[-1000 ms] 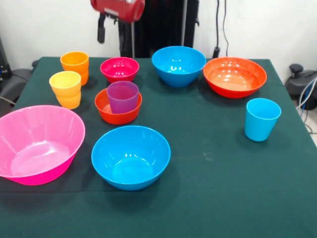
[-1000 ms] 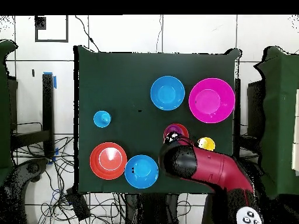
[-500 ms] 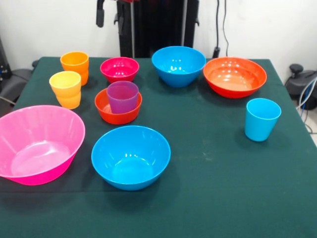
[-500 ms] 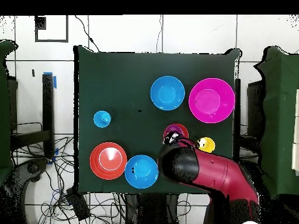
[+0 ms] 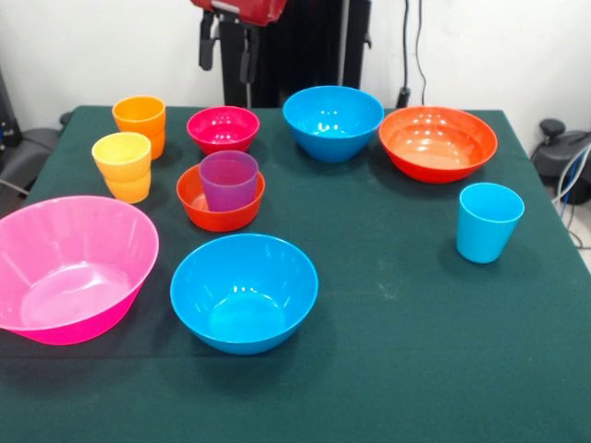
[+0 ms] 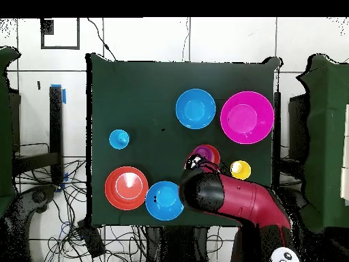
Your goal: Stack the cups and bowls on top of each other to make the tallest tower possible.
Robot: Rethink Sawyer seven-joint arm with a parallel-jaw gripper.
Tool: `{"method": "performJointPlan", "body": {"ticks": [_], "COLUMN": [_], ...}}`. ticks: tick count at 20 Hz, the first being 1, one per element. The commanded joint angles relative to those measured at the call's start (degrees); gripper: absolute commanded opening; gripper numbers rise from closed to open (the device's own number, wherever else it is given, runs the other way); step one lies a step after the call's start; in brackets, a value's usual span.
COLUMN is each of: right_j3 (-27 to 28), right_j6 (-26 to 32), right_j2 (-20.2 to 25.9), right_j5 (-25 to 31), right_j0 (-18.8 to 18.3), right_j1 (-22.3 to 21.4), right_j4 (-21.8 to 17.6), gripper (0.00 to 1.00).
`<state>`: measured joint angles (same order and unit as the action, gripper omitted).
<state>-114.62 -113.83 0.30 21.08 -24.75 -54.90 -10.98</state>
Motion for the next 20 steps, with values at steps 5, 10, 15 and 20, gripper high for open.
{"method": "performJointPlan", "body": {"ticks": [5, 10, 15, 20], "right_j3": [-2.88, -3.29, -3.59, -1.83], "right_j6": [-3.7, -4.43, -5.82, -5.95], "right_j2": [4.62, 4.21, 4.08, 4.41], "right_j5": [-2.19, -2.27, -3.98, -6.27], "right_j0": [-0.22, 0.51, 1.04, 0.45], "right_j1": [6.17, 5.65, 7.2, 11.43], "right_j4": [-0.54, -0.31, 0.01, -0.17], "gripper": [1.0, 1.0, 1.0, 1.0]}}
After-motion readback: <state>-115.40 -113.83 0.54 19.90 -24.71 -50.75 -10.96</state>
